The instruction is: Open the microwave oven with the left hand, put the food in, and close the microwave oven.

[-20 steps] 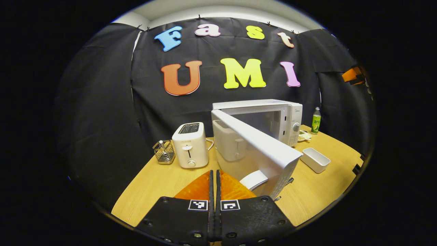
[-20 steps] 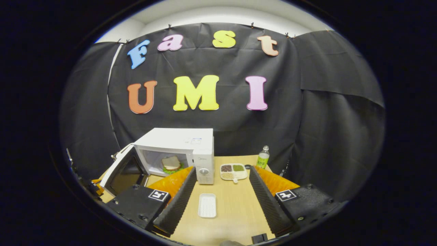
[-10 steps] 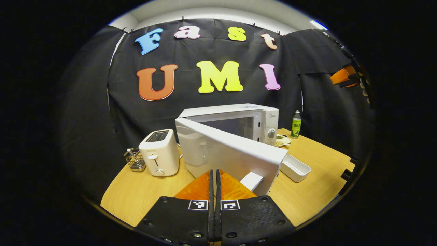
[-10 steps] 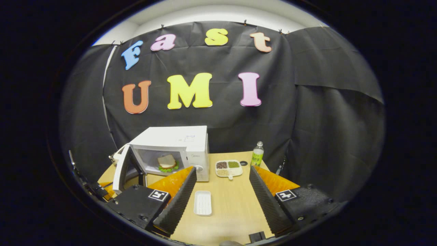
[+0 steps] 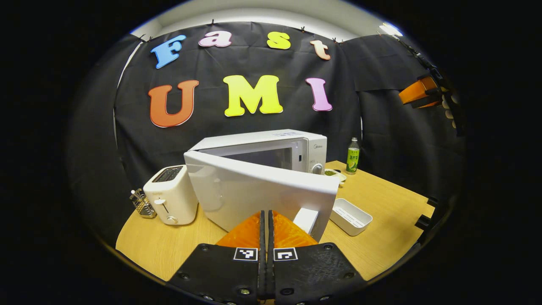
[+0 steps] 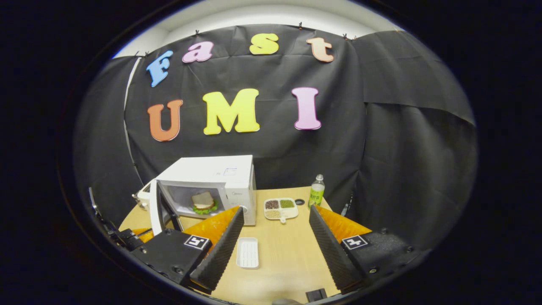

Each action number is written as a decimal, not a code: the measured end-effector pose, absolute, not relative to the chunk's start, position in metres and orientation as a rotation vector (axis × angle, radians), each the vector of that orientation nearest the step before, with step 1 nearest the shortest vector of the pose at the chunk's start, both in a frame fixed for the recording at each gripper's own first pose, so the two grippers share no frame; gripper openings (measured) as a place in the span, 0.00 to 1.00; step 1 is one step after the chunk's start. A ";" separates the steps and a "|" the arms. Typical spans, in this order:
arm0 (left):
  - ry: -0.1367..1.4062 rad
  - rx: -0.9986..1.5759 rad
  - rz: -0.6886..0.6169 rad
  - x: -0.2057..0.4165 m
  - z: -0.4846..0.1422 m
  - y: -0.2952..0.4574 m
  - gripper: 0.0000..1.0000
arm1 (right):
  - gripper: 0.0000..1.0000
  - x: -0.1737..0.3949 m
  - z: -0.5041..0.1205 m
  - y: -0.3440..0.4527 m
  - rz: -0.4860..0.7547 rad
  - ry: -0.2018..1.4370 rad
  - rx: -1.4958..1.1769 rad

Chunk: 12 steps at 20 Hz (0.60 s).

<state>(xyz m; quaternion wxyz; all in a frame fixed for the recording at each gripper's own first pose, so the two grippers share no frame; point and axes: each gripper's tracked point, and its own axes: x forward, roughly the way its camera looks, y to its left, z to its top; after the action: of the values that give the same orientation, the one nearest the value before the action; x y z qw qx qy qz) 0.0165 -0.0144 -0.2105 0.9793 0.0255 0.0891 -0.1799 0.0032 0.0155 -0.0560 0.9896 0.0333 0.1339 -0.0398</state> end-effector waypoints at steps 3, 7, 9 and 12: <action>0.175 0.059 -0.374 0.027 -0.210 -0.028 0.00 | 0.99 0.008 -0.054 0.010 -0.075 0.268 0.071; 0.174 0.066 -0.391 0.042 -0.208 -0.049 0.00 | 0.92 0.014 -0.055 -0.005 -0.089 0.259 0.062; 0.169 0.073 -0.400 0.049 -0.206 -0.059 0.00 | 0.92 0.017 -0.058 -0.013 -0.094 0.268 0.066; 0.173 0.074 -0.410 0.060 -0.207 -0.073 0.00 | 0.92 0.019 -0.063 -0.025 -0.104 0.280 0.067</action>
<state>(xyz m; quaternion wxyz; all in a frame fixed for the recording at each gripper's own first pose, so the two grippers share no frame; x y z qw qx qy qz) 0.0605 -0.0732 -0.2075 0.9747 0.0365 0.0857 -0.2033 0.0193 -0.0250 -0.0631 0.9883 0.0336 0.1394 -0.0516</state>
